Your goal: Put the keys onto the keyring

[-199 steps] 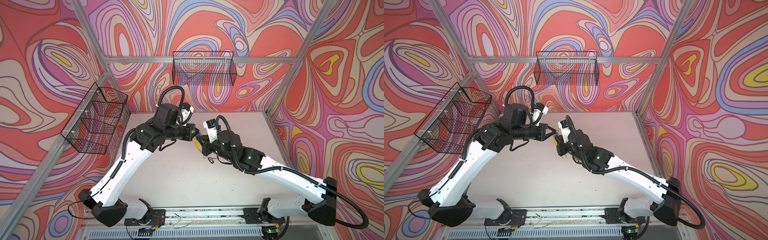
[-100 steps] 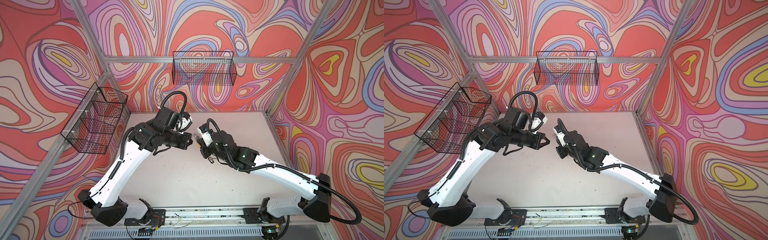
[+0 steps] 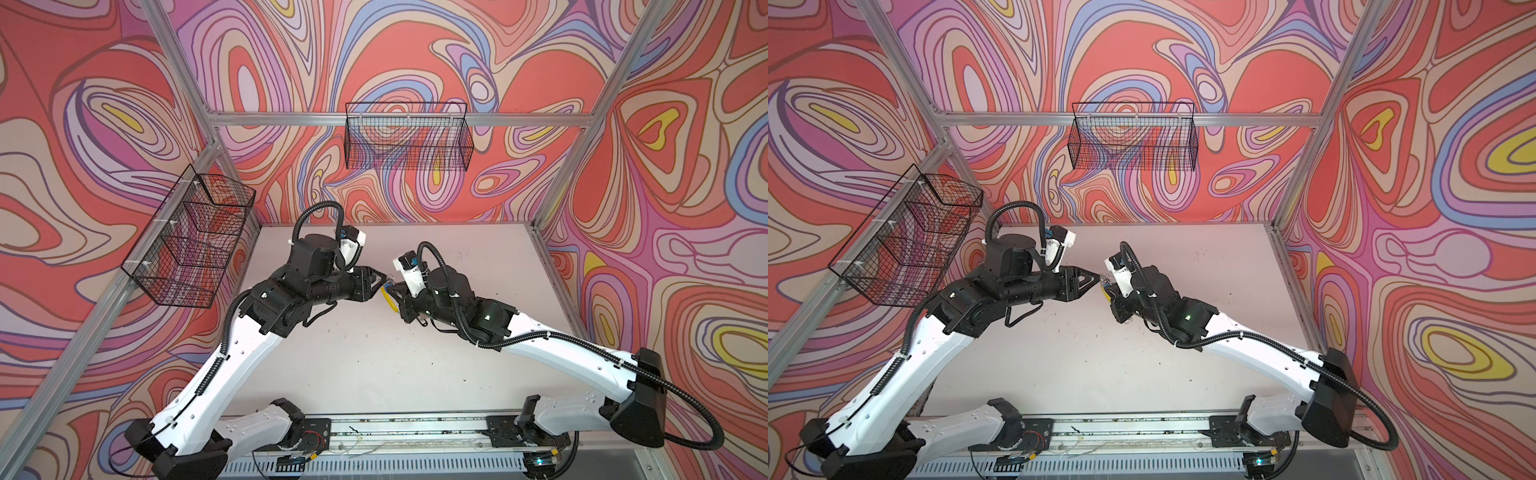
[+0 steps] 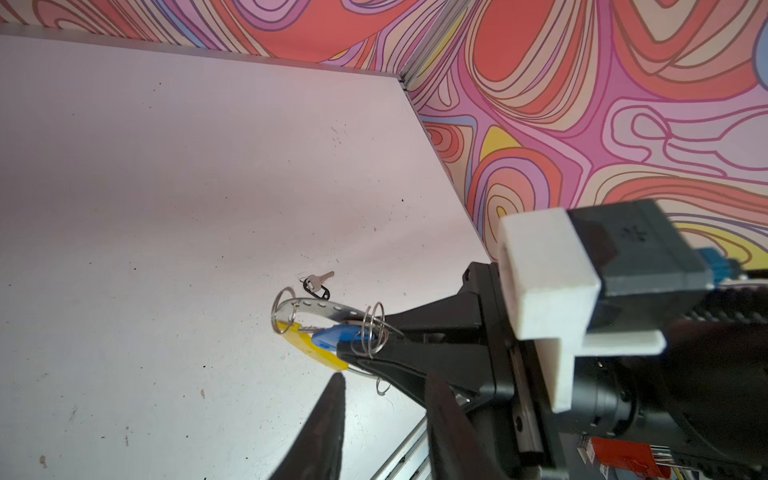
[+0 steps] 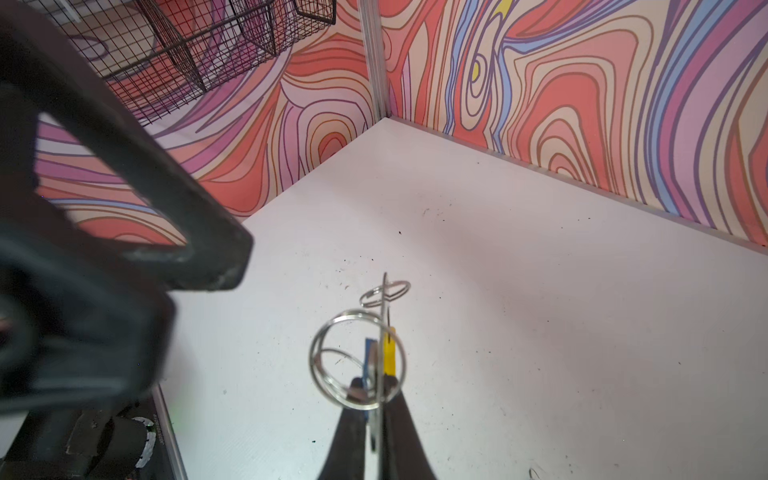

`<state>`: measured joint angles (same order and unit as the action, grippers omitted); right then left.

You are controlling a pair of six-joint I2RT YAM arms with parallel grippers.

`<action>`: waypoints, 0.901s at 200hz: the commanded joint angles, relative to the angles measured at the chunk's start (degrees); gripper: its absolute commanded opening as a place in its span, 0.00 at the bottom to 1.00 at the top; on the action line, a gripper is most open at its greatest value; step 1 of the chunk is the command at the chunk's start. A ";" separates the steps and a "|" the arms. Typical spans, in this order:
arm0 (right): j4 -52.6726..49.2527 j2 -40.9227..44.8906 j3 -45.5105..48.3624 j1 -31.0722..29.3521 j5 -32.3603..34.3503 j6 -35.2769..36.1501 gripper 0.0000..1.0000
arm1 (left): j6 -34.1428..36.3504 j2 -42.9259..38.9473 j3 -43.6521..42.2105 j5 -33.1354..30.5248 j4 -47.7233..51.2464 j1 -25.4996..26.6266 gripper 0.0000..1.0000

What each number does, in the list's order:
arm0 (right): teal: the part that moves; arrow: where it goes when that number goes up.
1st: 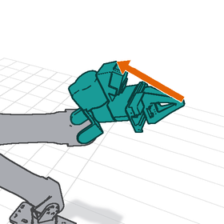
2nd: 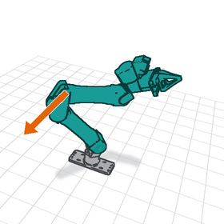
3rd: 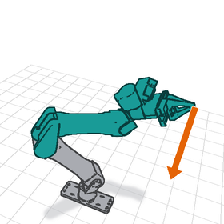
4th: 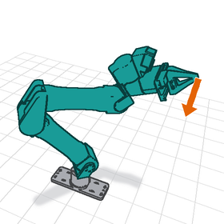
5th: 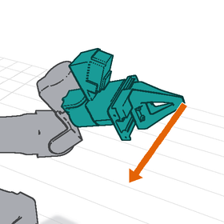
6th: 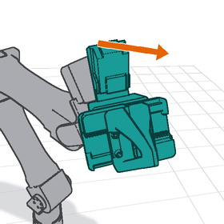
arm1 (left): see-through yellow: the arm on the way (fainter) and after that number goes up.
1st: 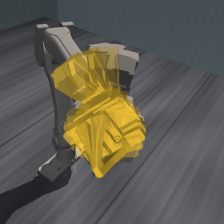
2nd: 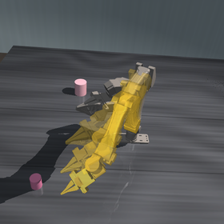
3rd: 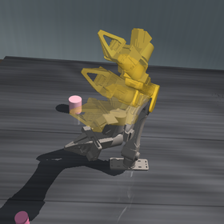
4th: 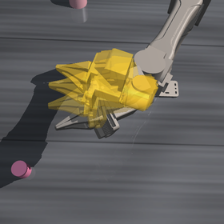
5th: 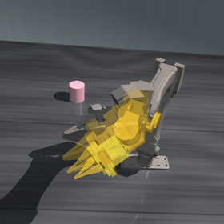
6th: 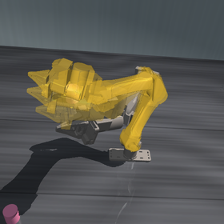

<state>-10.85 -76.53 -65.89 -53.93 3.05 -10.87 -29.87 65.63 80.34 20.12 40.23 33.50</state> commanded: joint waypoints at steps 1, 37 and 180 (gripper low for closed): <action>2.15 1.34 -0.25 -0.03 -1.27 -0.55 0.00 | -1.58 0.70 -0.87 2.77 -4.25 -0.27 0.36; 2.29 1.26 -0.29 -0.03 -1.47 -0.64 0.00 | -1.32 2.14 -0.97 3.11 -3.86 -0.27 0.36; 3.38 1.34 1.29 -0.02 -1.50 -1.32 0.00 | -2.12 1.87 -3.08 3.20 -6.17 -0.27 0.16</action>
<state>-9.32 -76.25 -65.34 -53.93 1.67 -11.70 -31.38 67.81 77.47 22.76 36.23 33.30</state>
